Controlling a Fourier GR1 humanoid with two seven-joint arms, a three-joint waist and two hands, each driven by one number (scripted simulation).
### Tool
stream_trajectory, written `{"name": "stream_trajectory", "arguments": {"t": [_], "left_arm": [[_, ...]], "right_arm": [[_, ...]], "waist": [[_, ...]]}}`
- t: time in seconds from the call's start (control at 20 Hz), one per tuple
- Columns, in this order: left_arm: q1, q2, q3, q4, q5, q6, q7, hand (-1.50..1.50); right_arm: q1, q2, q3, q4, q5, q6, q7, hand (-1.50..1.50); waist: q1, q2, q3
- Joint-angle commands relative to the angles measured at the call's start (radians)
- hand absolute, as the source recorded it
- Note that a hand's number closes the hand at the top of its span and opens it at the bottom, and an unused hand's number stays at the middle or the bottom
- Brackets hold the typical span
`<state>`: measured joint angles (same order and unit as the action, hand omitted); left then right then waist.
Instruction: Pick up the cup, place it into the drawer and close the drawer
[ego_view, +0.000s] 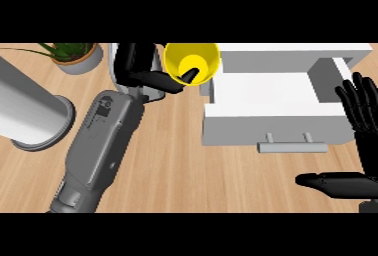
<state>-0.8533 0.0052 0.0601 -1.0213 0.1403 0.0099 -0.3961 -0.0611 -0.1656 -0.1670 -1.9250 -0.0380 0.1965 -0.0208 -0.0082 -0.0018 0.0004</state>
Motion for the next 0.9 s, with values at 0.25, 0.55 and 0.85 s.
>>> {"name": "stream_trajectory", "arguments": {"t": [0.25, 0.55, 0.85], "left_arm": [[-0.192, -0.005, -0.159, 0.14, 0.102, 0.215, 0.072, 1.5], [-0.315, -0.005, -0.162, 0.361, 0.19, 0.212, 0.051, 1.5], [-0.374, -0.005, -0.307, 0.468, 0.284, 0.299, 0.055, 1.5]], "right_arm": [[0.011, -0.012, 0.006, -0.024, -0.002, 0.025, 0.018, -1.5], [0.003, -0.036, -0.049, 0.024, -0.054, 0.056, -0.023, -1.5], [0.011, -0.001, -0.01, 0.042, 0.01, 0.029, -0.073, -1.5]], "waist": [[-0.014, 0.004, 0.0], [-0.025, 0.008, 0.0], [-0.04, 0.01, 0.0]]}}
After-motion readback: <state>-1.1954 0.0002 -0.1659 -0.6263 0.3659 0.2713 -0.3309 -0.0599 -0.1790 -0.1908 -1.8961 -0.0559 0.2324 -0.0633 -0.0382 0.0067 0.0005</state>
